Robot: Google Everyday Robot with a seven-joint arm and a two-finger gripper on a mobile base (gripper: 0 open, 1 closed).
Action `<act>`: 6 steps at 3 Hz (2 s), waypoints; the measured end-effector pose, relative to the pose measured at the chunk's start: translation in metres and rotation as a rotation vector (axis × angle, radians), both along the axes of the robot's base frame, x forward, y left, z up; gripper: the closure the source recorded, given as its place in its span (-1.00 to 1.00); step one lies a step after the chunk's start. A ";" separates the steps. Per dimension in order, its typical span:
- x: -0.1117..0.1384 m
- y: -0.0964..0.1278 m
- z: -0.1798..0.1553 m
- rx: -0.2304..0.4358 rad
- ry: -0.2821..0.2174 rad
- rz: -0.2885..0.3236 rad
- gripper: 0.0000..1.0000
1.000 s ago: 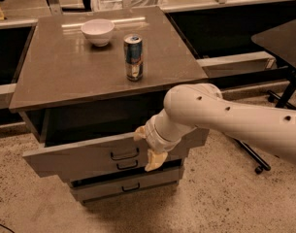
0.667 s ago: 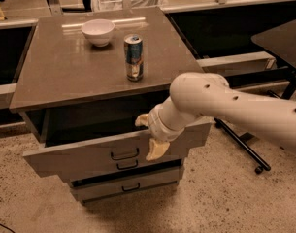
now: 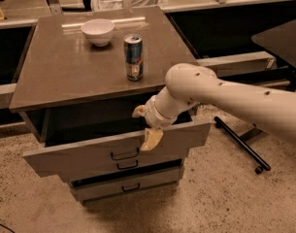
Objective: Open top drawer
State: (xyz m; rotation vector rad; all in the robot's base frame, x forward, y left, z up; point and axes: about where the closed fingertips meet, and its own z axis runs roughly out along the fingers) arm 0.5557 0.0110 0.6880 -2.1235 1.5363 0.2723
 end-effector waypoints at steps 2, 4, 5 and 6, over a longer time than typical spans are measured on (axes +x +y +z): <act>-0.024 0.024 -0.028 -0.077 0.096 0.112 -0.14; -0.083 0.002 -0.025 -0.125 0.190 0.192 -0.14; -0.095 -0.003 -0.022 -0.120 0.214 0.200 -0.16; -0.095 -0.002 -0.020 -0.120 0.214 0.200 -0.14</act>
Offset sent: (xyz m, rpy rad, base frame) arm -0.0448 0.0269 -0.0257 -0.1334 0.1221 0.1765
